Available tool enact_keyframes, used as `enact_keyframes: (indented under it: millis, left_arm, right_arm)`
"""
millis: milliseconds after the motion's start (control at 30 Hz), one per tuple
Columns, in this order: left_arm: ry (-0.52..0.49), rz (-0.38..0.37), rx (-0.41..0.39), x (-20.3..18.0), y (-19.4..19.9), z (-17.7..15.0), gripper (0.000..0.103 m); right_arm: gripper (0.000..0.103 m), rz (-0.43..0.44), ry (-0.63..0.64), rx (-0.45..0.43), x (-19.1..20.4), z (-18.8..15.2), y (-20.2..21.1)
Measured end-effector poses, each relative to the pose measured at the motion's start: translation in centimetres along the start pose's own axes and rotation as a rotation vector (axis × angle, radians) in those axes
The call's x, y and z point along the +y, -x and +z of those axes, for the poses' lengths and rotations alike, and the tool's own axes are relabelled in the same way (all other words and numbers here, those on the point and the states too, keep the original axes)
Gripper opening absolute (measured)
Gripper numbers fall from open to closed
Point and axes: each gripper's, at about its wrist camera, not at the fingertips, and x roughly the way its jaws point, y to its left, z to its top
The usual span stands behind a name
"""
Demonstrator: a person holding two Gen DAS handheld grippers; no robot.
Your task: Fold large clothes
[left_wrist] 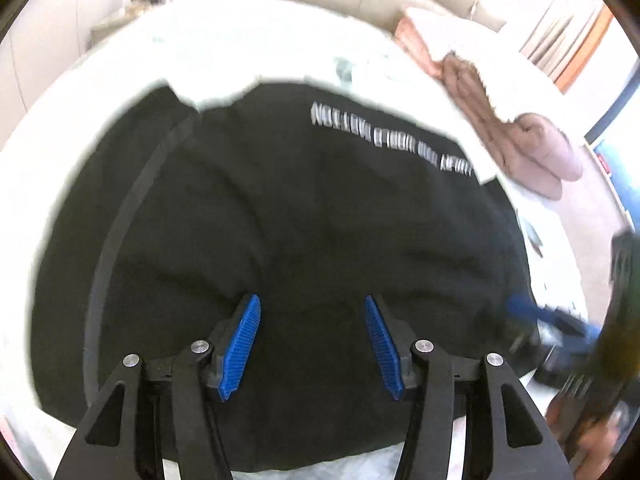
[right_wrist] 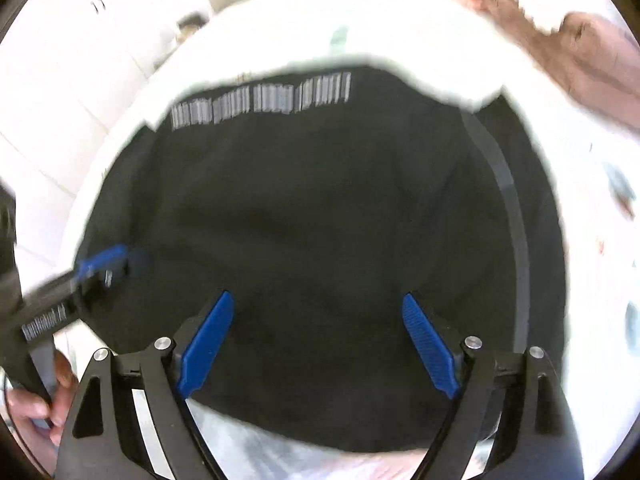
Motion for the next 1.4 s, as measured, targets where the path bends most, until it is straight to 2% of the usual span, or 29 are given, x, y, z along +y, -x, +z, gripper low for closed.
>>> enact_keyframes:
  millis: [100,167,200,233,267,300,333,433,500,567,600,633,700,733,800,867,933,1000,1100,1267,1333,1400]
  left_arm:
    - [-0.001,0.078,-0.064,0.8,0.8,1.8,0.056]
    - [0.030,0.093,-0.054,2.5,0.3,2.2,0.056]
    - [0.052,0.105,-0.036,3.4,-0.4,2.3,0.056]
    - [0.064,0.123,-0.015,4.2,-1.4,2.2,0.056]
    - [0.061,0.143,0.011,4.7,-2.4,1.9,0.058]
    - [0.048,0.157,0.017,4.0,-3.4,1.5,0.060]
    - [0.006,0.186,-0.006,3.7,-3.7,1.2,0.060]
    - [-0.075,0.278,-0.017,1.7,-4.6,1.4,0.065]
    - [-0.049,0.265,-0.013,1.9,-4.2,1.5,0.065]
    - [-0.017,0.231,-0.005,2.3,-3.3,1.7,0.065]
    - [-0.028,0.242,-0.009,2.3,-2.4,1.6,0.065]
    - [-0.081,0.302,-0.029,1.6,-1.4,1.2,0.065]
    - [-0.187,0.370,-0.080,0.0,0.3,0.2,0.065]
    - [-0.215,0.346,-0.093,-0.7,1.3,-0.3,0.065]
    - [-0.198,0.274,-0.073,-1.0,2.2,-1.1,0.065]
    - [-0.166,0.233,-0.027,-0.5,1.7,-1.7,0.065]
    - [-0.141,0.247,0.068,0.5,-0.7,-3.0,0.065]
    - [-0.081,0.219,0.111,1.5,-2.6,-3.5,0.066]
    - [-0.016,0.209,0.122,2.0,-3.0,-2.6,0.068]
    - [-0.014,0.150,0.114,2.1,-1.2,-2.1,0.068]
    - [-0.024,0.121,0.092,3.0,0.5,-1.3,0.068]
    - [-0.021,0.146,0.032,4.7,3.0,-0.6,0.068]
  right_arm:
    - [0.089,-0.015,-0.022,-0.040,-0.8,4.3,-1.2]
    - [0.088,-0.007,-0.025,-0.026,-0.7,6.4,-3.9]
    - [0.084,0.026,-0.028,0.016,-1.0,7.4,-6.0]
    - [0.079,0.040,-0.042,0.096,-1.0,7.8,-8.9]
    - [0.080,0.052,-0.073,0.160,-1.8,7.6,-11.0]
    - [0.083,0.065,-0.096,0.177,-2.3,7.3,-12.4]
    - [0.085,0.046,-0.078,0.153,-2.3,7.3,-12.7]
    - [0.087,0.006,-0.048,0.129,-1.7,6.7,-12.3]
    - [0.087,0.042,-0.073,0.136,-2.2,6.5,-11.9]
    - [0.086,0.081,-0.127,0.197,-2.7,6.1,-10.6]
    - [0.081,0.083,-0.138,0.218,-2.9,6.1,-9.4]
    - [0.077,0.094,-0.106,0.206,-2.5,5.9,-6.9]
    - [0.077,0.096,-0.021,0.165,-1.3,4.9,-3.4]
    - [0.077,0.087,0.053,0.144,-0.1,3.6,-1.3]
    - [0.077,0.071,0.115,0.165,0.6,1.3,-0.2]
    - [0.077,0.042,0.142,0.256,0.9,-2.1,-1.6]
    - [0.078,0.028,0.087,0.326,0.0,-4.8,-4.4]
    - [0.078,0.036,0.071,0.280,-0.3,-5.3,-5.3]
    - [0.079,0.009,0.094,0.254,0.1,-5.2,-4.8]
    - [0.078,0.105,0.038,0.287,-2.7,-4.8,-2.6]
    - [0.078,0.066,0.038,0.242,-4.1,-4.3,-0.1]
    - [0.080,0.007,0.035,0.184,-6.1,-3.7,1.9]
